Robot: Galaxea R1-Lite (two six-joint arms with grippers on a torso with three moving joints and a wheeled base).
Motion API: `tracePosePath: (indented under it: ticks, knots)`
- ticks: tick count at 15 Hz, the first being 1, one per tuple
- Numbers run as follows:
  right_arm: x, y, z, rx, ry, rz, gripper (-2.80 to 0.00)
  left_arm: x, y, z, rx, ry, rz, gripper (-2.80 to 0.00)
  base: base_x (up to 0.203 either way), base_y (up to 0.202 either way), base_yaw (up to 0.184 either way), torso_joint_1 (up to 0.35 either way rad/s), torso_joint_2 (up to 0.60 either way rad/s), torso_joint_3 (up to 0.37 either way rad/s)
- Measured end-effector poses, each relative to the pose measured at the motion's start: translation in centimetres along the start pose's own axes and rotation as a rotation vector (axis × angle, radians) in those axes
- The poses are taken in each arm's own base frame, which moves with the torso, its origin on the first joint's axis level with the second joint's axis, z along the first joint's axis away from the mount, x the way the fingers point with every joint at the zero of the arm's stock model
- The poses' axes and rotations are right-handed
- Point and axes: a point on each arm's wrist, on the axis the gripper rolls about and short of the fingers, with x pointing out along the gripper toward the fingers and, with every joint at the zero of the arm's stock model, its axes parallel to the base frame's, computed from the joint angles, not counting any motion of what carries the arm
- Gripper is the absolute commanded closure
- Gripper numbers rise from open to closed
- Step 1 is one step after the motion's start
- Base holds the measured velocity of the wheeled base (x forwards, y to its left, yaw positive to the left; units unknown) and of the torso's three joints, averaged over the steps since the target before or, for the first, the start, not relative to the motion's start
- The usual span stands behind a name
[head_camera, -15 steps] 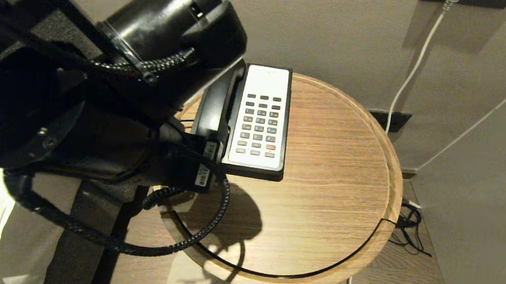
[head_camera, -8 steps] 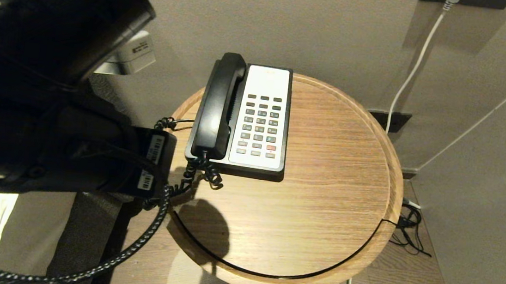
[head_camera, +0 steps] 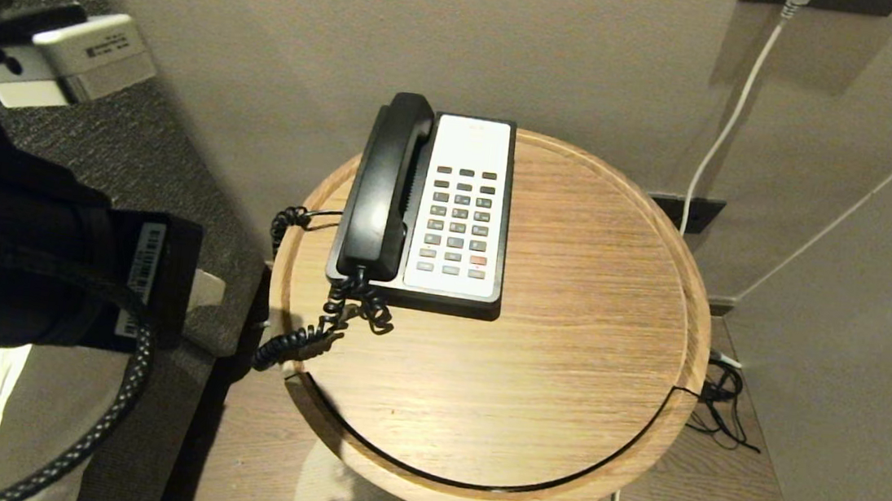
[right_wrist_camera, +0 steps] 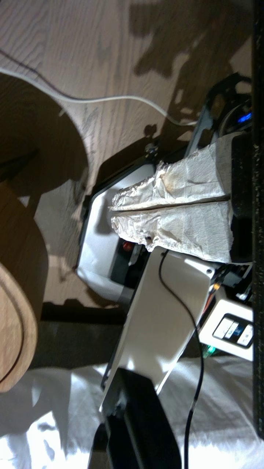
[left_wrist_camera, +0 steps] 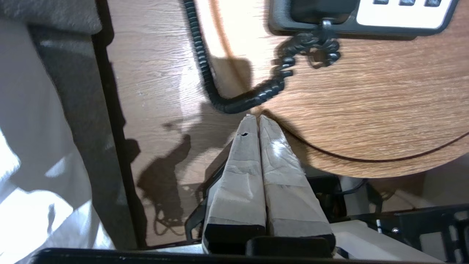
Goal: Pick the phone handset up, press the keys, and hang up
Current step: End the call using the dial pad
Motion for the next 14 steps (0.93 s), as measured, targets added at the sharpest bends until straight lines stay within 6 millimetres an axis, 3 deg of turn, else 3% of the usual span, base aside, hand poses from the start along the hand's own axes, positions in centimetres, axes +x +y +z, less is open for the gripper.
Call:
tracePosePath:
  ticks: [3, 6, 9, 14]
  knots:
    - [0.8, 1.2, 1.6, 0.007, -0.040, 0.030, 0.00, -0.8, 1.8, -0.9, -0.023, -0.010, 0.015, 0.00, 0.000, 0.000, 0.000, 0.000, 0.00, 0.000]
    - [3.1, 3.3, 4.4, 0.006, -0.038, 0.042, 0.00, -1.8, 3.2, -1.4, -0.052, -0.037, 0.010, 0.00, 0.000, 0.000, 0.000, 0.000, 0.00, 0.000]
    - [7.4, 6.7, 8.4, 0.003, -0.036, 0.051, 0.00, -3.0, 4.0, -1.3, -0.078, -0.081, -0.017, 0.00, 0.000, 0.000, 0.000, 0.000, 0.00, 0.000]
    - [17.0, 12.2, 14.2, -0.002, -0.014, 0.045, 0.00, -5.6, 4.9, 0.1, -0.151, -0.172, -0.087, 0.00, 0.000, 0.000, 0.000, 0.000, 0.00, 0.000]
